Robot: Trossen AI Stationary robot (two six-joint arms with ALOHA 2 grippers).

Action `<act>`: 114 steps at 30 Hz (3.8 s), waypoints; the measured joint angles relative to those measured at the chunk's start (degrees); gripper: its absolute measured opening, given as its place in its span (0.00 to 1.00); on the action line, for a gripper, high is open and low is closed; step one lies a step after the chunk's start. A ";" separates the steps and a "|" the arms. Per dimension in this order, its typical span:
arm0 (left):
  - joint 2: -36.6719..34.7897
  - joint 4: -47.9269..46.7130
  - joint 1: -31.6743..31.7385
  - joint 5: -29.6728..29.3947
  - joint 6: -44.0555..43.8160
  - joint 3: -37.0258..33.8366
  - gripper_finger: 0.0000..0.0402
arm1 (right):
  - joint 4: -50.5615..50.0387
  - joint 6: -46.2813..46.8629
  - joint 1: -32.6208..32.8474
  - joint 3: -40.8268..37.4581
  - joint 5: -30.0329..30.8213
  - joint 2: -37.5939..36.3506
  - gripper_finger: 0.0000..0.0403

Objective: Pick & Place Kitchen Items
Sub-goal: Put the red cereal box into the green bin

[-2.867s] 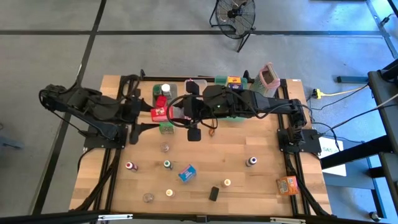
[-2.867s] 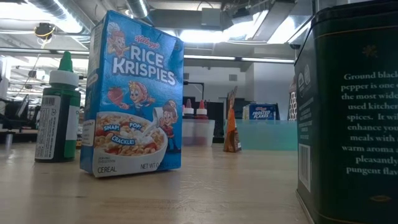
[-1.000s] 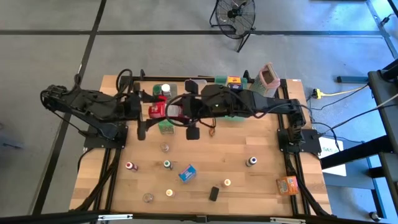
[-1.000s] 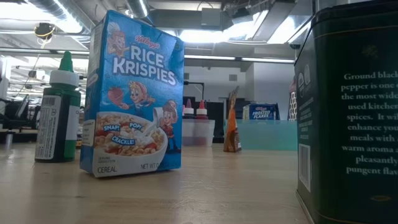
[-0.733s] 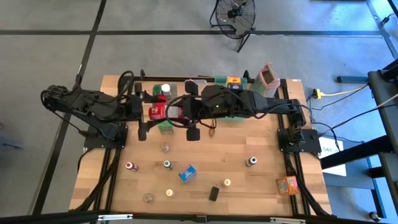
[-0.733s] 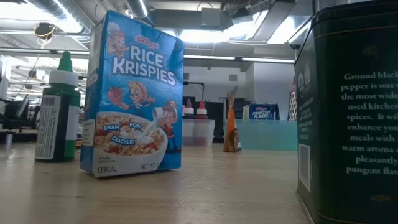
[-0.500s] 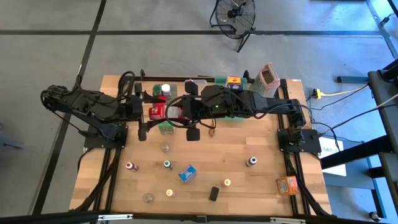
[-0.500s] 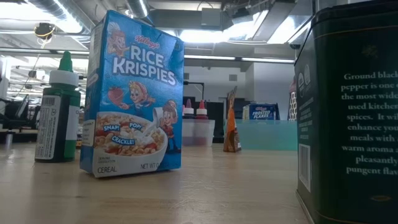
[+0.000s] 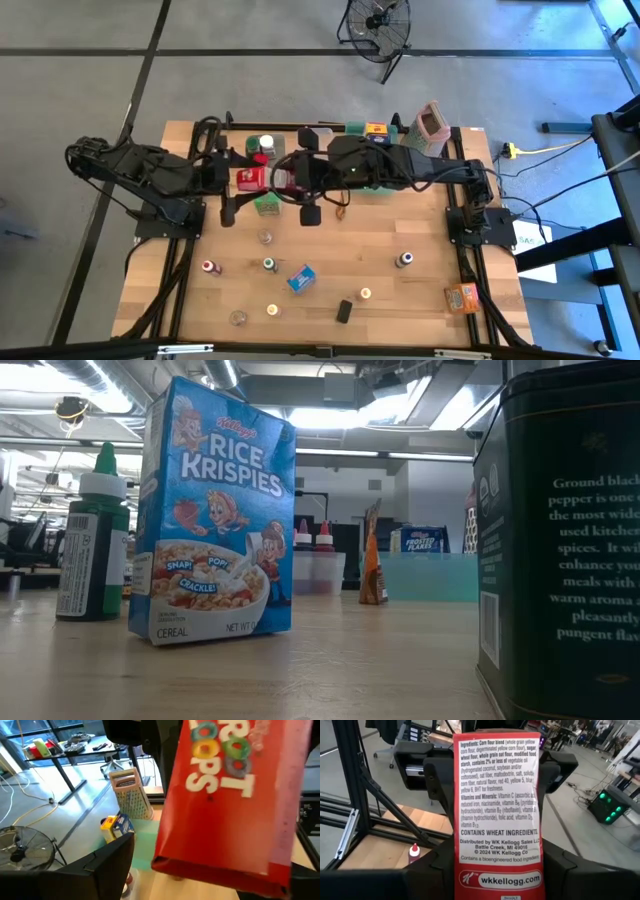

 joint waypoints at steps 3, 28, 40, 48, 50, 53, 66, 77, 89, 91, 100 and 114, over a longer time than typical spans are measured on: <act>0.11 2.53 -0.03 0.39 0.87 -0.02 0.72 | 1.40 -2.93 0.65 0.01 0.19 -0.02 0.45; 0.06 16.26 -1.79 4.86 9.91 -0.07 0.72 | 14.56 -11.55 4.45 0.01 0.20 -0.04 0.45; 0.04 17.66 -1.79 4.73 11.66 -0.05 0.72 | 15.16 -11.49 4.47 0.00 0.16 -0.19 0.45; 0.11 18.15 -1.73 5.40 13.23 -0.05 0.72 | 15.12 -11.35 4.49 0.00 0.00 -0.20 0.45; 0.26 18.49 -1.73 5.47 13.88 -0.05 0.72 | 14.93 -11.32 4.51 0.00 -0.07 -0.23 0.45; 0.28 18.39 -1.73 5.60 14.18 -0.05 0.71 | 14.76 -10.94 4.51 0.00 -0.07 -0.24 0.45; 0.30 18.36 -1.75 5.96 14.13 -0.07 0.52 | 14.81 -5.58 4.65 0.00 1.96 -0.24 0.50; 0.01 15.67 -1.73 4.16 12.70 -0.04 0.49 | 9.59 -7.37 8.53 0.00 21.19 -0.35 0.63; -0.66 9.28 -1.70 2.63 9.91 0.00 0.49 | 4.80 -15.94 15.21 -0.09 43.75 -3.29 0.63; -0.68 9.29 -1.70 2.65 9.94 0.00 0.49 | 4.80 -15.99 15.87 -0.09 46.68 -3.99 0.63; -0.68 9.31 -1.20 2.88 9.96 0.00 0.49 | 5.66 -18.77 19.02 0.00 63.86 -4.46 0.63; -0.77 9.33 -1.22 3.13 7.53 -0.01 0.49 | 7.09 -22.47 21.40 0.92 62.02 -4.48 0.78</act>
